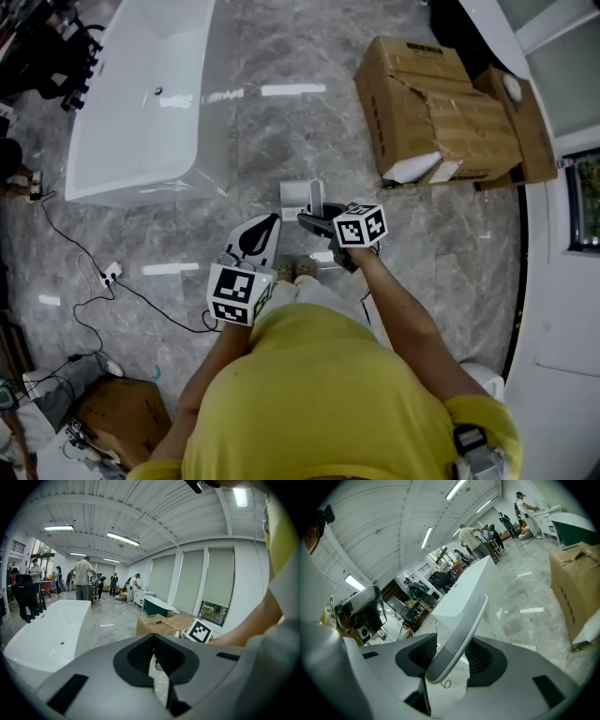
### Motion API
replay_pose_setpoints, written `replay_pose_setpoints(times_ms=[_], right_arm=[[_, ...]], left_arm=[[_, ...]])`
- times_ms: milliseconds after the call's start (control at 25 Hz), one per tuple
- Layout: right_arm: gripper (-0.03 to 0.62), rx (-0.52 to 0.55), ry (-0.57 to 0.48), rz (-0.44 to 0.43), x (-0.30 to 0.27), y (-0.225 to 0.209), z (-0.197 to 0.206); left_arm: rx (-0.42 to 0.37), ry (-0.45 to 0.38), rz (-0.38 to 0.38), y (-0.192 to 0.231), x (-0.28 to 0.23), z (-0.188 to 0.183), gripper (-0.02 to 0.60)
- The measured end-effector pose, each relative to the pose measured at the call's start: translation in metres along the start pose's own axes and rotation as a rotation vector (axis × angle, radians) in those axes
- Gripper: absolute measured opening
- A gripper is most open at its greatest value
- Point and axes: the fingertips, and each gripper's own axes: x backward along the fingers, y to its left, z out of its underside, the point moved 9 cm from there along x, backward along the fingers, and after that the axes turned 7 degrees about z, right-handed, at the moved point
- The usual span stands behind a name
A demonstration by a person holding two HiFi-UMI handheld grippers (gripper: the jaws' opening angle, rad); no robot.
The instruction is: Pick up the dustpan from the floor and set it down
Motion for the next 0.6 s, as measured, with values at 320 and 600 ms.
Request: replay_pose_setpoints(times_ms=[320, 600], right_arm=[[0.201, -0.03, 0.006, 0.012, -0.001, -0.01, 0.006], [0.347, -0.141, 0.038, 0.31, 0.022, -0.011, 0.01]], left_arm=[[0.009, 0.004, -0.004, 0.002, -0.003, 0.002, 0.002], [0.004, -0.006, 0.006, -0.002, -0.004, 0.002, 0.002]])
